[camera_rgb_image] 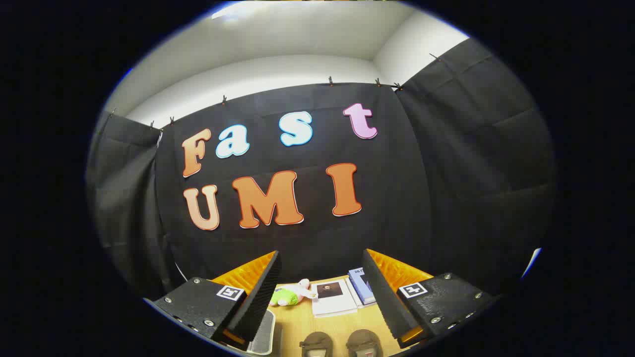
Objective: Open the storage box then place both shoes into the box .Put the left shoe in first, then the right shoe, with the right side of both shoes facing outward in a uniform manner.
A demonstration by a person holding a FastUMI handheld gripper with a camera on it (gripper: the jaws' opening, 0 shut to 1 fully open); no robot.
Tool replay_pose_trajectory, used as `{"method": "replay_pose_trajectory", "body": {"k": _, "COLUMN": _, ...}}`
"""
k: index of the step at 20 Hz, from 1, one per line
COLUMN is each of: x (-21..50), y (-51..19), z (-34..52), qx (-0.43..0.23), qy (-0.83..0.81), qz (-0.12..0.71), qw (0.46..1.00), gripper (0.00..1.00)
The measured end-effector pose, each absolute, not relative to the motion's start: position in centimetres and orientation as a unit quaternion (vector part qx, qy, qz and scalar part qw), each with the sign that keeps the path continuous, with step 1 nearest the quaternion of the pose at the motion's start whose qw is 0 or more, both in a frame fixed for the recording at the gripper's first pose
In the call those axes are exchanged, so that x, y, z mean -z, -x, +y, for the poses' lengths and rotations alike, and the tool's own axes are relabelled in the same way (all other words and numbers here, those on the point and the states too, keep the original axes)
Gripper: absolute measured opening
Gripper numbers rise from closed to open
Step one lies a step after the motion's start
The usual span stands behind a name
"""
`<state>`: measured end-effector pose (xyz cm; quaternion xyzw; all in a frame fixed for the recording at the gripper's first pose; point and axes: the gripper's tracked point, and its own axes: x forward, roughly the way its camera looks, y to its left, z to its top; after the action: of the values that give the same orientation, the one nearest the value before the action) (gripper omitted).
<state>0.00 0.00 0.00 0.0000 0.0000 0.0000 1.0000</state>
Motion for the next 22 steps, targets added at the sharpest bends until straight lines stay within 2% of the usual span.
{"method": "replay_pose_trajectory", "body": {"k": 3, "x": -0.3, "y": 0.1, "z": -1.1, "qx": 0.02, "qy": -0.004, "qz": -0.004, "qw": 1.0, "gripper": 0.97}}
{"method": "replay_pose_trajectory", "body": {"k": 14, "x": 0.8, "y": -0.3, "z": -1.1, "qx": 0.023, "qy": 0.017, "qz": 0.01, "qw": 1.0, "gripper": 0.98}}
{"method": "replay_pose_trajectory", "body": {"k": 22, "x": 6.1, "y": -1.6, "z": 0.3, "qx": -0.011, "qy": -0.025, "qz": 0.075, "qw": 0.997, "gripper": 0.98}}
